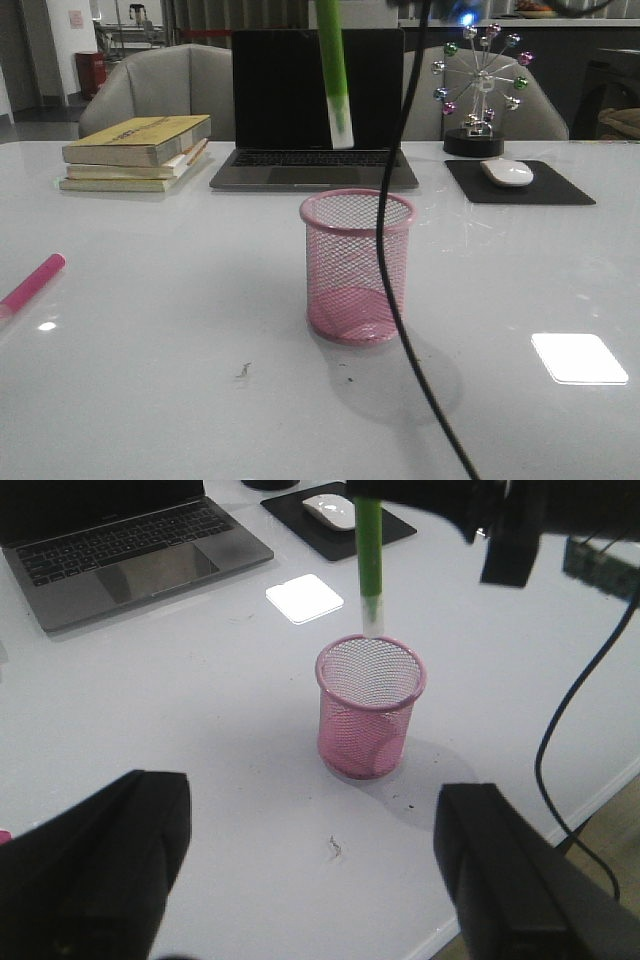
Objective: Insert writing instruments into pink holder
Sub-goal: 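Lift the green marker upright and carry it above the pink holder, then lower the green marker into the holder and open the right gripper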
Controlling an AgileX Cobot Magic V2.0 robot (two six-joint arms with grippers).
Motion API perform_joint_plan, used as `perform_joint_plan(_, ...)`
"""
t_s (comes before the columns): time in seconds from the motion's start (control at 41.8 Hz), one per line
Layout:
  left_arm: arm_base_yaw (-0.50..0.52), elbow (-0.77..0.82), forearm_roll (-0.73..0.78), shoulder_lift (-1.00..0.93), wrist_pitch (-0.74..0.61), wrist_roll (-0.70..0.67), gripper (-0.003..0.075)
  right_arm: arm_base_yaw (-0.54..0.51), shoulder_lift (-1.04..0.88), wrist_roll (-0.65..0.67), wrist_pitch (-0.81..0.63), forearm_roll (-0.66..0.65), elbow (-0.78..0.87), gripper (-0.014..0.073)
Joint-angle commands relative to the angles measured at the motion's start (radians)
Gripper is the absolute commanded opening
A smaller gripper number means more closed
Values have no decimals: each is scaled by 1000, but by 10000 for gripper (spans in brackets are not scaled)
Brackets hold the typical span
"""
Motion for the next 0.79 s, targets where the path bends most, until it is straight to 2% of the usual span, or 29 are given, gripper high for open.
perform_joint_plan(0.0,-6,-34,-13,2,-83,1,560,-2,26,-13,-109,-19,-26,234)
perform_joint_plan(0.263,-6,-34,-13,2,-83,1,560,-30,115,-13,-58,-19,-26,234)
perform_joint_plan(0.55,-6,-34,-13,2,-83,1,560,-35,118,-13,134,-19,-26,244)
perform_joint_plan(0.622,-6,-34,-13,2,-83,1,560,-35,118,-13,159,-19,-26,276)
perform_joint_plan(0.766,-6,-34,-13,2,-83,1,560,-35,114,-13,147,-19,-26,416)
